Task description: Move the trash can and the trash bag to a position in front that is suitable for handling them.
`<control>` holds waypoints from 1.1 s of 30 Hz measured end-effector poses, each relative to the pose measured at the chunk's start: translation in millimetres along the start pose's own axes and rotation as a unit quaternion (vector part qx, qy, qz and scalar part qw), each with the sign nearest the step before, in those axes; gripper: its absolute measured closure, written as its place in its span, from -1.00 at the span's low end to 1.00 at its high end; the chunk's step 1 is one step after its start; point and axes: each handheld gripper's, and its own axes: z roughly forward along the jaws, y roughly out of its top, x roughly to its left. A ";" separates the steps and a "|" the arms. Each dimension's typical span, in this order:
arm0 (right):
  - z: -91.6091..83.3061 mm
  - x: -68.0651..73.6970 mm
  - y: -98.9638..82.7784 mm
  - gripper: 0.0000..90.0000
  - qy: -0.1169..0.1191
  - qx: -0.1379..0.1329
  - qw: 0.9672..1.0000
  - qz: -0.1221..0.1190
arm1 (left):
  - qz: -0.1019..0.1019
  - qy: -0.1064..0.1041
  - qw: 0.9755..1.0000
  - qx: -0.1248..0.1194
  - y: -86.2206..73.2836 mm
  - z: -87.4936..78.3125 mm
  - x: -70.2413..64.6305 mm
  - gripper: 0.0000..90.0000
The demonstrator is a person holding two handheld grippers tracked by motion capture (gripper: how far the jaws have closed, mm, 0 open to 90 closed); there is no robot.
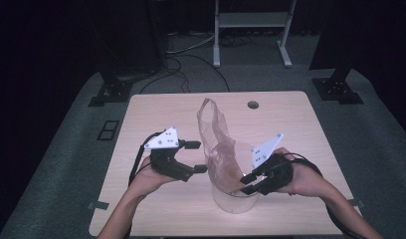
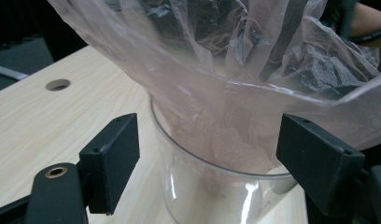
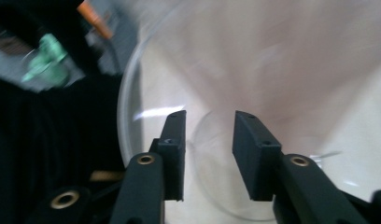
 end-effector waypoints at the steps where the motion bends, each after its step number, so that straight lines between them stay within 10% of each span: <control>1: -3.6 -0.9 0.0 0.30 -0.011 -0.011 1.000 0.002 | 0.004 -0.003 1.000 0.005 0.8 0.3 -1.0 -0.55; 7: -23.3 -8.5 10.0 0.03 -0.059 -0.092 0.994 0.000 | 0.004 -0.019 1.000 0.007 7.9 4.8 -2.4 -0.55; 14: -15.4 -12.2 34.5 0.19 -0.075 -0.082 0.993 -0.028 | 0.009 -0.036 0.999 0.018 17.7 14.9 0.0 -0.50; 33: -14.0 -10.4 34.1 0.90 -0.074 -0.084 0.994 -0.010 | 0.034 -0.071 0.996 0.040 31.1 32.8 -7.9 0.80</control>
